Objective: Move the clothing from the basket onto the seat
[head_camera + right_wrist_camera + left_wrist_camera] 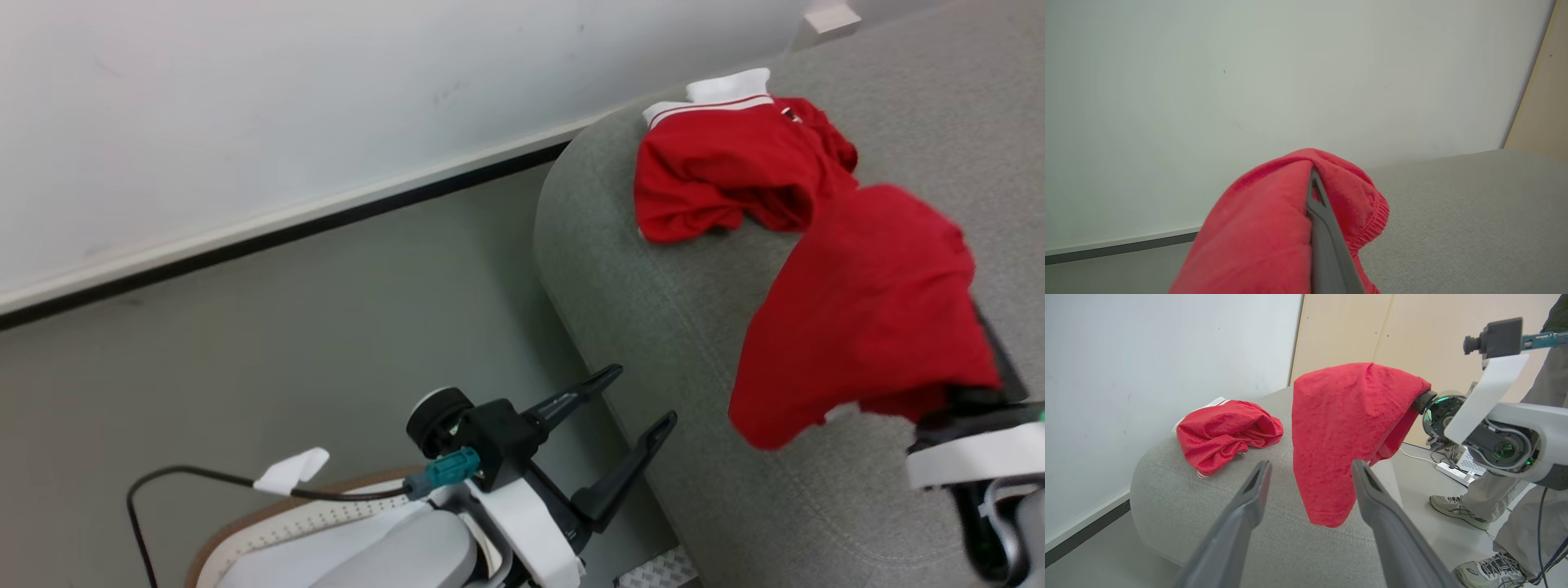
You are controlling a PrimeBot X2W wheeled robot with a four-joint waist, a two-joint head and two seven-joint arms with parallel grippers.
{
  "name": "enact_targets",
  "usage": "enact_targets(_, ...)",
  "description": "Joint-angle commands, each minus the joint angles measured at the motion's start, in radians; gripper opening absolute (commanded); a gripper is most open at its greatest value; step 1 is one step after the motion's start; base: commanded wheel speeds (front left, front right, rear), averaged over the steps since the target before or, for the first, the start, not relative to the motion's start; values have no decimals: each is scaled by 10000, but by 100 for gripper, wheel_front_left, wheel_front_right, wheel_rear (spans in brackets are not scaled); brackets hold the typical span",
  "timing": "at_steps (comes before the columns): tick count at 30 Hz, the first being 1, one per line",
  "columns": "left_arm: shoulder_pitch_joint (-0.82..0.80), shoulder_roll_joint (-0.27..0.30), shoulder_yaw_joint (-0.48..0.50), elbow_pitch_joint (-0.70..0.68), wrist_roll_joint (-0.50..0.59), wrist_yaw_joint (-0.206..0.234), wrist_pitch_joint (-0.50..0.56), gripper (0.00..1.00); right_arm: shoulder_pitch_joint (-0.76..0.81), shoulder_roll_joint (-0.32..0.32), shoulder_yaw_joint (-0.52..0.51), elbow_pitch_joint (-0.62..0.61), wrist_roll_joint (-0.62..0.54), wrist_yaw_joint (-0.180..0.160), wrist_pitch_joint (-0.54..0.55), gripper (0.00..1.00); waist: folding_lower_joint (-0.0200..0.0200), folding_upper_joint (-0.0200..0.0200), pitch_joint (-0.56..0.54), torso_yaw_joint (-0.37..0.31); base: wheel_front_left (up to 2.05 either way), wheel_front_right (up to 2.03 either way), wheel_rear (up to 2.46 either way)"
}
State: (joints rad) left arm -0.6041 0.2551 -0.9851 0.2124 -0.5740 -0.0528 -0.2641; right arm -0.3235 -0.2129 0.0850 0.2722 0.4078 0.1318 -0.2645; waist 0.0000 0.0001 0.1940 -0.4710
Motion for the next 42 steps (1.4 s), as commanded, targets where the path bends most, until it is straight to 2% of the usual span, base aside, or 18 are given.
enact_targets(1, -200, 47, 1, 26, 149, -63, 14, 100, -383, -230, -383, 60, 29, -23, 5, 0, 0, -1, 464, 282, 0, 0, 0)
enact_targets(7, -647, 348, 31, -98, 334, -86, 271, 100, -1314, -534, -1371, 304, 42, -23, 5, 0, 0, -1, 1587, 797, 0, 0, 0)
enact_targets(16, -1426, 886, 290, -683, 527, 76, 744, 100, -2803, -1360, -2954, 1074, -59, -23, 7, 0, 0, -1, 3756, 1675, 0, 0, 0)
enact_targets(19, -1583, 1065, 421, -797, 573, 143, 770, 100, -3130, -1512, -3125, 1466, -263, -23, 53, 0, 0, -1, 4263, 1822, 0, 0, 0)
enact_targets(24, -1822, 1032, 415, -812, 668, 101, 717, 100, -3686, -1754, -3105, 2749, -442, -23, 676, 0, 0, -1, 4648, 2009, 0, 0, 0)
enact_targets(29, -1950, 892, 391, -670, 659, 60, 632, 100, -3944, -2004, -2255, 4231, -514, -23, 2331, 0, 0, -1, 4648, 2127, 0, 0, 0)
enact_targets(30, -1941, 879, 382, -632, 645, 53, 603, 100, -3962, -2049, -2015, 4459, -456, -24, 2768, 7, 0, -1, 4617, 2143, 0, 0, 0)
enact_targets(31, -1926, 873, 375, -589, 629, 51, 589, 100, -4018, -2099, -1811, 4643, -334, -23, 3105, 9, 0, -1, 4578, 2151, 0, 0, 0)
enact_targets(32, -1910, 871, 378, -546, 606, 56, 572, 100, -4053, -2156, -1661, 4767, -183, -23, 3328, 21, 0, -1, 4540, 2151, 0, 0, 0)
enact_targets(33, -1881, 882, 391, -496, 583, 61, 547, 100, -4031, -2205, -1541, 4860, -61, -24, 3483, 39, 0, -1, 4482, 2144, 0, 0, 0)
enact_targets(34, -1838, 884, 392, -464, 557, 65, 518, 100, -4008, -2270, -1402, 4947, 32, -24, 3621, 48, 0, -1, 4422, 2134, 0, 0, 0)
enact_targets(35, -1790, 881, 385, -432, 536, 69, 510, 100, -3990, -2351, -1285, 5016, 126, -24, 3747, 99, 0, -1, 4351, 2122, 0, 0, 0)
enact_targets(42, -1462, 786, 481, -120, 282, 102, 273, 100, -3568, -2738, -650, 4945, 589, -23, 4137, 100, 0, -1, 3366, 2029, 0, 0, 0)
